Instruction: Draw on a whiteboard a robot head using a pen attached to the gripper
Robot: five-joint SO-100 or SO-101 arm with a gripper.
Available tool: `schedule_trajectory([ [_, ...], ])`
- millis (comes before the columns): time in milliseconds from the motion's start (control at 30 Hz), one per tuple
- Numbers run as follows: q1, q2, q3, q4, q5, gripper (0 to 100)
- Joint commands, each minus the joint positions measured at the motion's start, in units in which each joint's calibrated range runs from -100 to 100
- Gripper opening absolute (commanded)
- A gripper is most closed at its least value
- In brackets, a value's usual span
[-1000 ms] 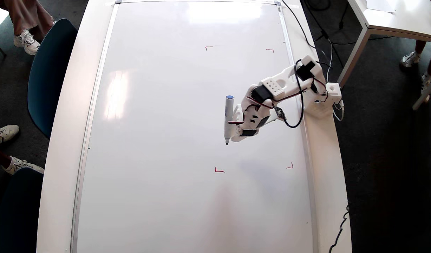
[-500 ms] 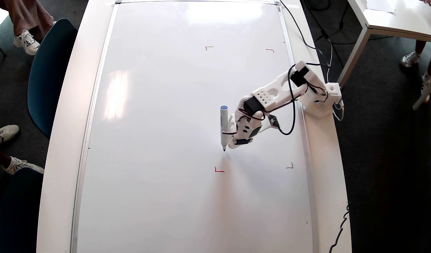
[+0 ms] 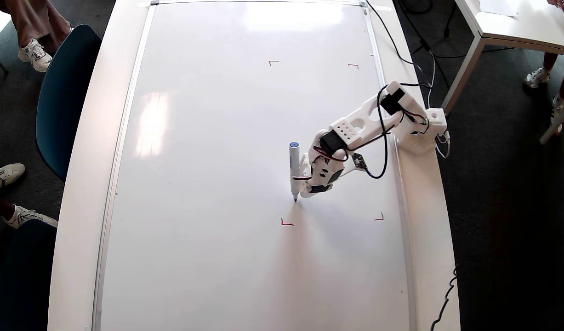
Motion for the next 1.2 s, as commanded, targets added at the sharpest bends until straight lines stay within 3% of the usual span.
schedule_trajectory([
  [0,-0.66,-0.53,2.88,0.38,0.31,1],
  [267,-0.66,-1.88,6.06,0.81,0.36,1],
  [1167,-4.65,-28.18,42.30,-0.14,0.31,1],
])
